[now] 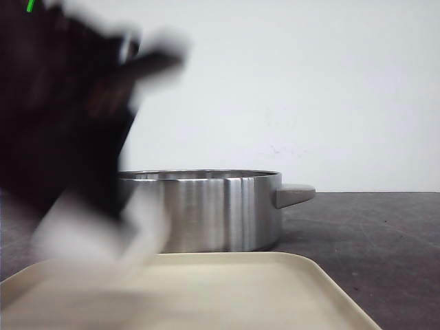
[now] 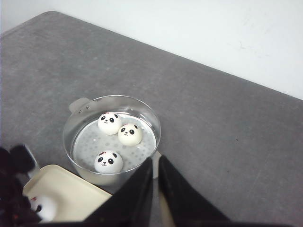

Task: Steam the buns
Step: 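Carry the bun with the left gripper into the pot and release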

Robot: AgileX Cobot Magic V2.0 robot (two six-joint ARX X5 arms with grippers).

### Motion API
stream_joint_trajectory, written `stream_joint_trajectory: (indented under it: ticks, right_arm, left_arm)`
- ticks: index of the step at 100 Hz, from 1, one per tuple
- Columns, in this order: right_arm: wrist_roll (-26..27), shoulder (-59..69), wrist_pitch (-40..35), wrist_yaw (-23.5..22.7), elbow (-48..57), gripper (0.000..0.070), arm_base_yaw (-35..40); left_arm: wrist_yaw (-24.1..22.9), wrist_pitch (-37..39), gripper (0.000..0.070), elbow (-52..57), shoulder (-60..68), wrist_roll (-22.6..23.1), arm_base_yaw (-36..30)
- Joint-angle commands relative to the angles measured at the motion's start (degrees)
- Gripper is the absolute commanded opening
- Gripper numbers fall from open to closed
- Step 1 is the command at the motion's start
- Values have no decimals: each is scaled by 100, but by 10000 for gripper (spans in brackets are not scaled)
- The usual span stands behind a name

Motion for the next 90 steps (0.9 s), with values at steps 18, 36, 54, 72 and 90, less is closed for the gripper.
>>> stream_joint_trajectory:
  ticks: [18,36,54,72,90]
  right_arm:
    - [66,-31,-225,24,103,13,72]
    - [66,-66,-229,26,103,13,72]
    - [66,-66,-267,42,103,13,72]
    - [81,-66,-310,46,103,13,72]
    - [232,-68,-442,44,103,13,72]
  left_arm:
    - [-317,-66,0,1790,192,1174,592]
    - [-317,-697,0,2756,942,2079,1528]
    - [-321,-922,0,3154,1843,2455,2253]
    - [-323,-931,0,3180,2625,2514,2653]
    - [-321,-907,0,3180,3104,2586,2747]
